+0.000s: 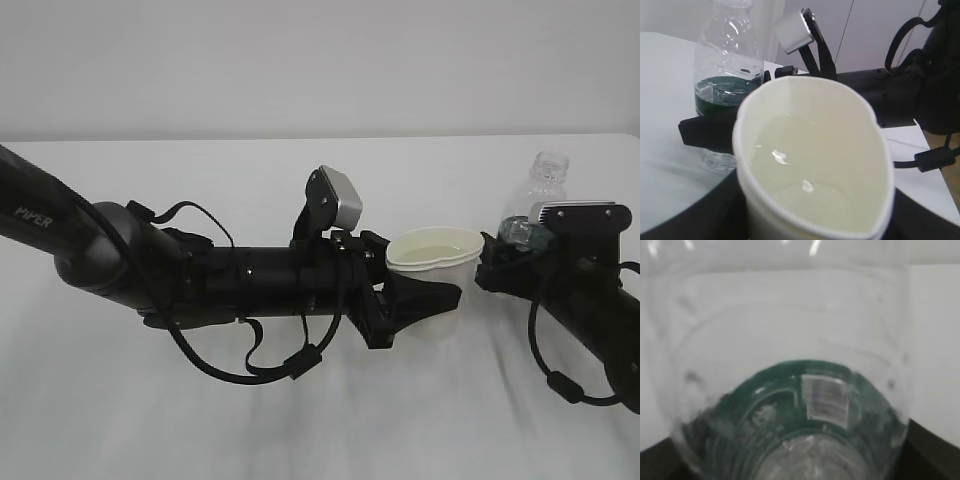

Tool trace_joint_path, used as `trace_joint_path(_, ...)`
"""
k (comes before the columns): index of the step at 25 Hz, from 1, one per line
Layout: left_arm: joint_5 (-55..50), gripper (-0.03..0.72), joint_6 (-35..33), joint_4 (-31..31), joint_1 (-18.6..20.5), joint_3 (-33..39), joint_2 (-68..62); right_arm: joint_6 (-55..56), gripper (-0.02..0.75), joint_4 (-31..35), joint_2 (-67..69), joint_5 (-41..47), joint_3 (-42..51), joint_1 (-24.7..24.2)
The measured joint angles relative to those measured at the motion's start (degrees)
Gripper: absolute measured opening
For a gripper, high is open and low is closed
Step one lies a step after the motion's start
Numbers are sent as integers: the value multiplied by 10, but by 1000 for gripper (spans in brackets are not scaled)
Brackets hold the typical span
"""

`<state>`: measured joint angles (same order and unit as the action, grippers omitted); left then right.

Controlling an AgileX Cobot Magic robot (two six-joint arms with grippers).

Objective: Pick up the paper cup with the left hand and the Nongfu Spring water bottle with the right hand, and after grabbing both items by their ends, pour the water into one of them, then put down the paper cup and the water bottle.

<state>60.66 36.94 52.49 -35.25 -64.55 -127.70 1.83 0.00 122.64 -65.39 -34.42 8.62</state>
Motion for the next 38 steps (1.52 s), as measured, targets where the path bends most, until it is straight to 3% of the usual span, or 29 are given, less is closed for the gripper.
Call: trace_joint_path(38, 1, 410, 0, -4, 0, 0, 0, 0, 589, -13, -140, -2, 110, 0)
